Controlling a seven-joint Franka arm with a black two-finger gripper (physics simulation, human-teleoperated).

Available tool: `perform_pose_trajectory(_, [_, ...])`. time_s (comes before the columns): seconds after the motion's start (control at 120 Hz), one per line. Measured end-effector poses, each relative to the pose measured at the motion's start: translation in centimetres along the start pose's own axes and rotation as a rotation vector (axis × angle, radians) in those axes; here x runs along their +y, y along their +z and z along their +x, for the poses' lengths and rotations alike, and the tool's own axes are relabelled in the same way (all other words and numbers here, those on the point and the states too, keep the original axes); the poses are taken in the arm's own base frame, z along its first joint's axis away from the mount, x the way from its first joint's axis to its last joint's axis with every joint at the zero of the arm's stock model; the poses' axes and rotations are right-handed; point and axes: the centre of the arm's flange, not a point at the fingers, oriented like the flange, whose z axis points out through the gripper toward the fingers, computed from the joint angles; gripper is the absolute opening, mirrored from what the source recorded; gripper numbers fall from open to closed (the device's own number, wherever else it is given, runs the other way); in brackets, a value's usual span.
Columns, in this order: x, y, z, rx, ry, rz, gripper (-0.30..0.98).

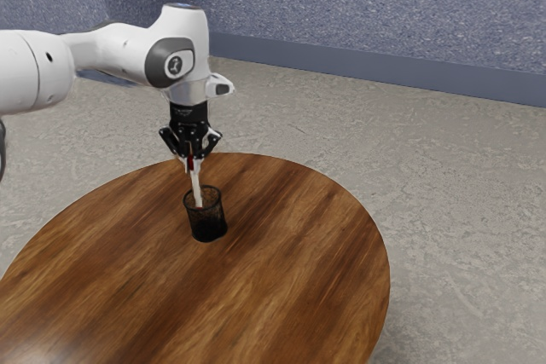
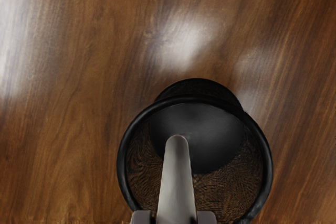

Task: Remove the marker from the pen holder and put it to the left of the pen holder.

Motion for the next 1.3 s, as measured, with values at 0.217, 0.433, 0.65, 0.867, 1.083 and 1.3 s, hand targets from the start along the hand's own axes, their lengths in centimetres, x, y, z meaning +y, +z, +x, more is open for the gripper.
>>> perform_pose_trajectory(0.217, [-6.4,-7.1,-3.2,0.08,-0.099,0.007,-0.07])
perform_pose_trajectory(0.433, [-12.9,1.1,-2.1,-0.059,-0.198,0.005,-0.06])
perform_pose_trajectory(0.65, [-15.9,4.7,-0.9,-0.086,-0.235,-0.039,-0.06])
perform_pose_trajectory(0.867, [-16.3,4.9,-0.7,-0.078,-0.238,-0.066,0.33])
perform_pose_trajectory(1.083, [-13.7,-0.9,-2.4,0.0,-0.182,-0.054,0.56])
perform_pose_trajectory(1.3, [17.2,-22.9,-24.6,0.332,0.484,0.058,0.64])
